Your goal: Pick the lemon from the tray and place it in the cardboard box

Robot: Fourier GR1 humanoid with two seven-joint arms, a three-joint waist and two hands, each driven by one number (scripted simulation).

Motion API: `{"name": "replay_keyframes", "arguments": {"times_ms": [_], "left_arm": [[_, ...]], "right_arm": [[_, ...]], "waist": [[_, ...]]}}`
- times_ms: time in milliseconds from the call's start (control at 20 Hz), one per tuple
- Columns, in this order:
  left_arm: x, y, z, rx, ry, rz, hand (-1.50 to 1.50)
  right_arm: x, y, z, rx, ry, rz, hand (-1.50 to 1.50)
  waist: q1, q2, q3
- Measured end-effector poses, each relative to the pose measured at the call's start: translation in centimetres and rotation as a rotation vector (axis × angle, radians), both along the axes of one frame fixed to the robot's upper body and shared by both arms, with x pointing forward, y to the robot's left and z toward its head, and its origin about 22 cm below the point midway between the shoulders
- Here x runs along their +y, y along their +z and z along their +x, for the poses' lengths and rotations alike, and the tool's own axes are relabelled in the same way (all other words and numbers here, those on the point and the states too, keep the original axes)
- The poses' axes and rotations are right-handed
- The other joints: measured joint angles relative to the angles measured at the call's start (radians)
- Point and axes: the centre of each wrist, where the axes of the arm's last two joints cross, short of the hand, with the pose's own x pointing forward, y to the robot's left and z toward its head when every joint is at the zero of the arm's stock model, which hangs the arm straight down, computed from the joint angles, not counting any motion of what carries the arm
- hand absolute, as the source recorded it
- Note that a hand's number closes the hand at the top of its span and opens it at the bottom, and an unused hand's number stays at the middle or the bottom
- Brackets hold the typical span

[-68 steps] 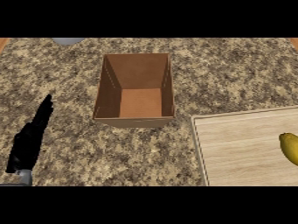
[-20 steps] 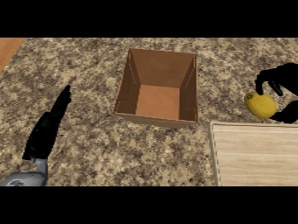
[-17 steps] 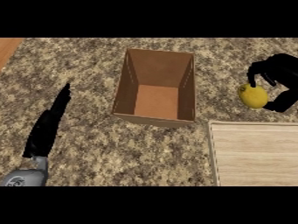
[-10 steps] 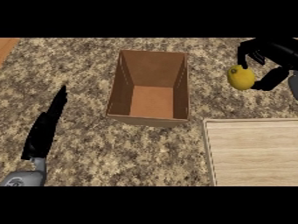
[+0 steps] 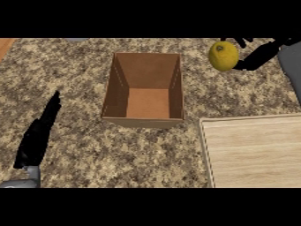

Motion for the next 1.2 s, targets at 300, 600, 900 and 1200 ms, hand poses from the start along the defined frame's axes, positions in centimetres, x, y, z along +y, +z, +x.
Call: {"name": "replay_keyframes", "arguments": {"times_ms": [300,600,900,1200], "left_arm": [[0.7,-0.3,-0.3,0.010,0.021,-0.007,0.00],[0.7,-0.3,0.2,0.009,0.033,-0.007,0.00],[0.6,-0.1,-0.3,0.015,0.031,-0.014,0.00],[0.4,-0.3,-0.2,0.010,0.032,-0.011,0.00]], "right_arm": [[4.8,2.6,0.8,0.027,0.083,0.045,1.50],[11.8,3.6,0.4,0.071,0.151,0.018,1.50],[18.0,3.1,-1.0,0.122,0.209,-0.057,1.50],[22.8,0.3,-2.4,0.152,0.208,-0.143,1.50]], "waist": [[-0.020,-0.006,-0.001],[-0.033,-0.009,-0.001],[-0.035,-0.010,-0.001],[-0.030,-0.007,-0.001]]}}
